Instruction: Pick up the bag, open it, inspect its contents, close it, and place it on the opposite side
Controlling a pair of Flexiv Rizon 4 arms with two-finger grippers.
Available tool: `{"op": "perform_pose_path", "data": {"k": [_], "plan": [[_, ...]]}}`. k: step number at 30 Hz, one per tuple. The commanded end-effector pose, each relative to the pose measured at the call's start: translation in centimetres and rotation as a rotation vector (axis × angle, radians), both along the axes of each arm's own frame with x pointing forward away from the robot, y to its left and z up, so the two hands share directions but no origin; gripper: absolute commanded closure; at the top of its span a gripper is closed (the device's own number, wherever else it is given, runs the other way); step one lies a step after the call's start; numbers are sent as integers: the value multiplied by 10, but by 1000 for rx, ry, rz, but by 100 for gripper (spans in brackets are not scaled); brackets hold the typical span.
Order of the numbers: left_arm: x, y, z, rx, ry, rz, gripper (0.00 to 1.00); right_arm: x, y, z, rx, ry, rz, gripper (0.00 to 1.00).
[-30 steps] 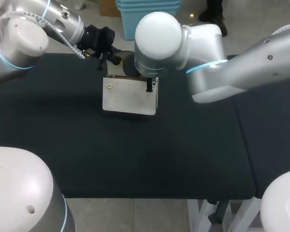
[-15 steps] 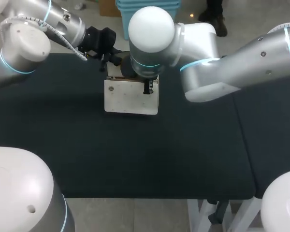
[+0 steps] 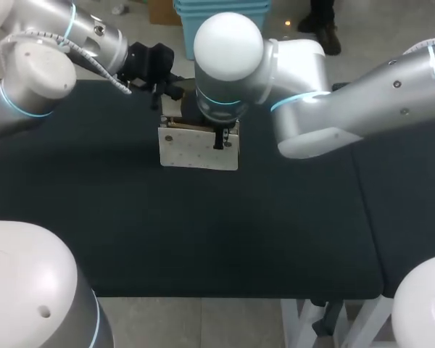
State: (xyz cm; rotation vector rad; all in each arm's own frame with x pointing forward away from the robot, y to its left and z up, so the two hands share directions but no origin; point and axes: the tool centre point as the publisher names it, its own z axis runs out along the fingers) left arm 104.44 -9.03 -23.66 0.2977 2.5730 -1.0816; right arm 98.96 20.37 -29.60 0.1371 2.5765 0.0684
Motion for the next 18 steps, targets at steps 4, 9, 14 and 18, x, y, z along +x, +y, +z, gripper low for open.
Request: {"op": "perform_pose_path", "data": {"k": [4, 9, 14, 18], "plan": [[-3, 1, 1, -17, -20, -24, 100, 0, -1, 0, 4, 2, -6, 100], [-5, 0, 1, -20, -27, -35, 100, 8, 6, 3, 2, -8, 10, 100], [-5, 0, 1, -26, -30, -36, 100, 14, 11, -1, -1, -2, 19, 100], [-5, 1, 1, -28, -31, -33, 100, 14, 13, -5, -4, 10, 18, 100]]}}
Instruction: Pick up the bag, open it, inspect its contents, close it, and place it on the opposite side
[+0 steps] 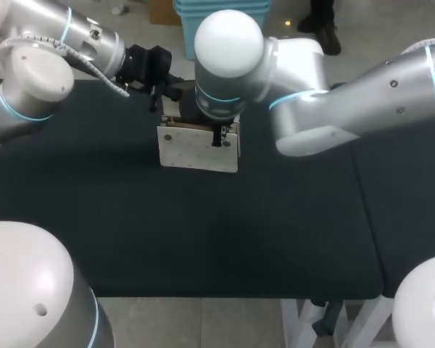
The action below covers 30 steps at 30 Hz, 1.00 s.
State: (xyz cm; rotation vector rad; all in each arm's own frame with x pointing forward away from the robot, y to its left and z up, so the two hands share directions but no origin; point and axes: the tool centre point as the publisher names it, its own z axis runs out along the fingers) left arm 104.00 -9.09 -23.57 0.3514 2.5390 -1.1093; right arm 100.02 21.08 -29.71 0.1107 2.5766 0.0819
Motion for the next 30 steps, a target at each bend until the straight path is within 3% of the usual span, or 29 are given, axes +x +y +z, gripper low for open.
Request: {"op": "perform_pose_path", "data": {"k": [1, 18, 20, 21, 23, 24, 30], "plan": [[-1, 2, 0, -6, -4, 7, 100, 2, 6, -5, -8, 17, -3, 100], [-1, 5, -2, -36, -1, 4, 100, -7, 7, -29, -13, 181, -5, 98], [-1, 5, -2, -40, 1, -1, 100, -7, 9, -32, -15, 193, -2, 63], [-1, 5, -2, -42, 2, -4, 100, -7, 9, -33, -14, 197, -2, 53], [-1, 5, -2, -43, 3, -6, 100, -7, 10, -34, -15, 206, 0, 8], [-1, 5, -2, -45, 5, -10, 100, -7, 10, -34, -15, 211, 0, 0], [0, 6, -2, -54, 7, -19, 100, -7, 11, -35, -16, 224, -2, 0]]}}
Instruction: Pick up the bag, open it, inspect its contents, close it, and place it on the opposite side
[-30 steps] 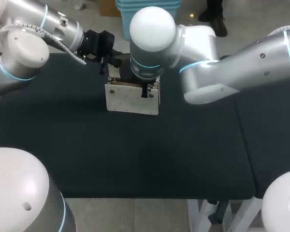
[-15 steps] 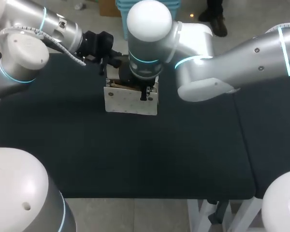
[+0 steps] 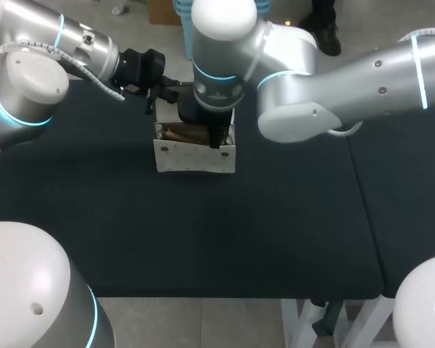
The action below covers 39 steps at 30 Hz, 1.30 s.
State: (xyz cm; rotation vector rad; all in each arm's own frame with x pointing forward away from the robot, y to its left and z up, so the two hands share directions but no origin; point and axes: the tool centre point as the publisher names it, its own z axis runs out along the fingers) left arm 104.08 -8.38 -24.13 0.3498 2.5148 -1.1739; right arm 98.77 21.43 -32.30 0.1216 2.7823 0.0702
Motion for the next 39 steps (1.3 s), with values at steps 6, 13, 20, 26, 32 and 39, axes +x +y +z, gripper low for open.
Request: {"op": "perform_pose_path", "data": {"k": [6, 13, 20, 26, 32, 39], "plan": [[-1, -2, 4, -8, 1, -16, 100, 5, 7, -10, -14, 26, -5, 0], [-1, -3, 4, -6, 3, -28, 100, 4, 8, -11, -12, 35, -2, 0], [-1, -3, 4, -6, 3, -28, 100, 4, 8, -13, -9, 39, 0, 0], [-1, -3, 4, -6, 3, -28, 100, 4, 8, -13, -8, 40, 3, 0], [-1, -3, 4, -6, 3, -28, 100, 5, 8, -13, -5, 42, 5, 0], [-1, -3, 4, -6, 3, -28, 100, 5, 8, -14, -1, 44, 8, 0]]}}
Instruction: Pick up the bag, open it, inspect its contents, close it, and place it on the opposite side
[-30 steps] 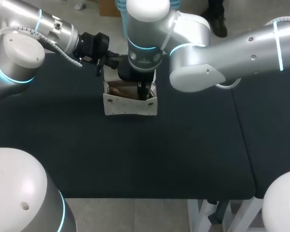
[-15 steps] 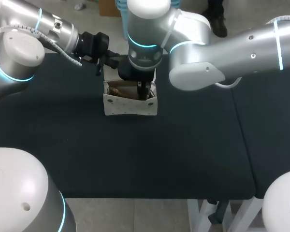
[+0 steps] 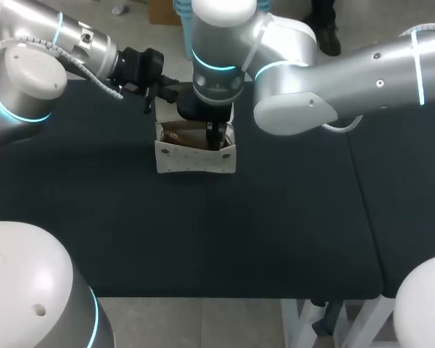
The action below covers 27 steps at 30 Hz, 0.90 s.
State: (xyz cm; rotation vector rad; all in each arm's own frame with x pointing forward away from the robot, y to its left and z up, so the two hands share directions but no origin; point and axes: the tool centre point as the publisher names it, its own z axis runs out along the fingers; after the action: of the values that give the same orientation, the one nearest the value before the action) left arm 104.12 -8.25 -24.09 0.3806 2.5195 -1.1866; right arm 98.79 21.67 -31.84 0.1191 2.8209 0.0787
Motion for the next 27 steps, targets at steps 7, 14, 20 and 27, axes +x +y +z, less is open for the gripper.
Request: {"op": "perform_pose_path", "data": {"k": [7, 14, 20, 27], "plan": [[-1, -4, 4, -5, 0, -3, 100, 3, -1, 2, 3, -49, -1, 57], [-1, -4, 4, -5, 0, -3, 100, -12, -7, 44, -1, -158, -6, 59], [-2, -6, 3, -14, 10, -14, 100, -29, -16, 78, -12, -267, -26, 60], [20, -8, -15, -12, 40, 10, 100, -43, -21, 88, -11, -320, -46, 96]]}}
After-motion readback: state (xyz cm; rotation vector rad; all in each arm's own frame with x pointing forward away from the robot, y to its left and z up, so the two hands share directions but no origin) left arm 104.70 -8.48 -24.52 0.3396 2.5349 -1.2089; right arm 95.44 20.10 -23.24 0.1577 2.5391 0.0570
